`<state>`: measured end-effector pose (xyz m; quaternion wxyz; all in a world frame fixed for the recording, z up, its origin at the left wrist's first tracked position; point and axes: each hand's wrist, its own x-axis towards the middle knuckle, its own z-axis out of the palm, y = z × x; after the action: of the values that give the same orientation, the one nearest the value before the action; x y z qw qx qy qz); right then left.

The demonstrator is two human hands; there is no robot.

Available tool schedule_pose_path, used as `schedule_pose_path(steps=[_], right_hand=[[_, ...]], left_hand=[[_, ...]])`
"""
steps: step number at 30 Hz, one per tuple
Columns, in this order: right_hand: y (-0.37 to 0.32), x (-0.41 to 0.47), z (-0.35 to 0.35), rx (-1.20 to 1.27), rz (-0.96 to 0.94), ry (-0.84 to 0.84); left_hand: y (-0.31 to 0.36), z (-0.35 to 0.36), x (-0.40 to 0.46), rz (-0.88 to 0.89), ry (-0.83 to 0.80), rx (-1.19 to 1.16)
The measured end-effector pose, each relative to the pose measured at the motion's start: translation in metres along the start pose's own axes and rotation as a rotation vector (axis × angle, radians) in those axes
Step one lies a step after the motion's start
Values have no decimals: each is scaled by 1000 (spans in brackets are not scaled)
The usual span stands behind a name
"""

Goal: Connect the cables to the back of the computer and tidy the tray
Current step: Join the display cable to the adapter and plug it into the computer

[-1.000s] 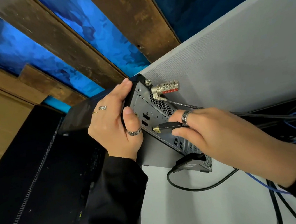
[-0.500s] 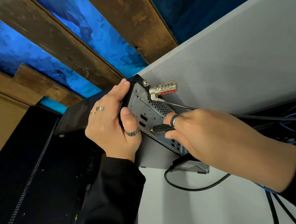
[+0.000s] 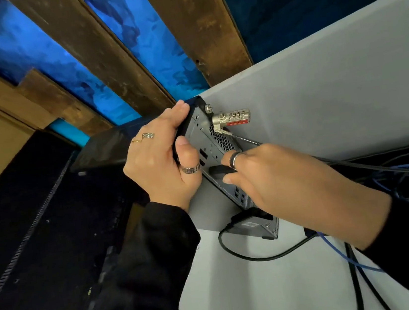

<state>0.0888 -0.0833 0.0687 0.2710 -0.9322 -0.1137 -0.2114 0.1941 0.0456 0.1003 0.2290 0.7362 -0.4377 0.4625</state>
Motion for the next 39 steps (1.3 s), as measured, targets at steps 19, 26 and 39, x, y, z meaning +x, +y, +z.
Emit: schedule_pose_path(steps=[19, 26, 39], right_hand=[[-15, -9, -20, -25, 168, -111], [-24, -75, -34, -13, 155, 172], [40, -242, 27, 178, 657, -27]], left_hand=[[3, -6, 2, -50, -99, 68], [22, -24, 1, -226, -214, 53], [132, -73, -209, -847, -706, -442]])
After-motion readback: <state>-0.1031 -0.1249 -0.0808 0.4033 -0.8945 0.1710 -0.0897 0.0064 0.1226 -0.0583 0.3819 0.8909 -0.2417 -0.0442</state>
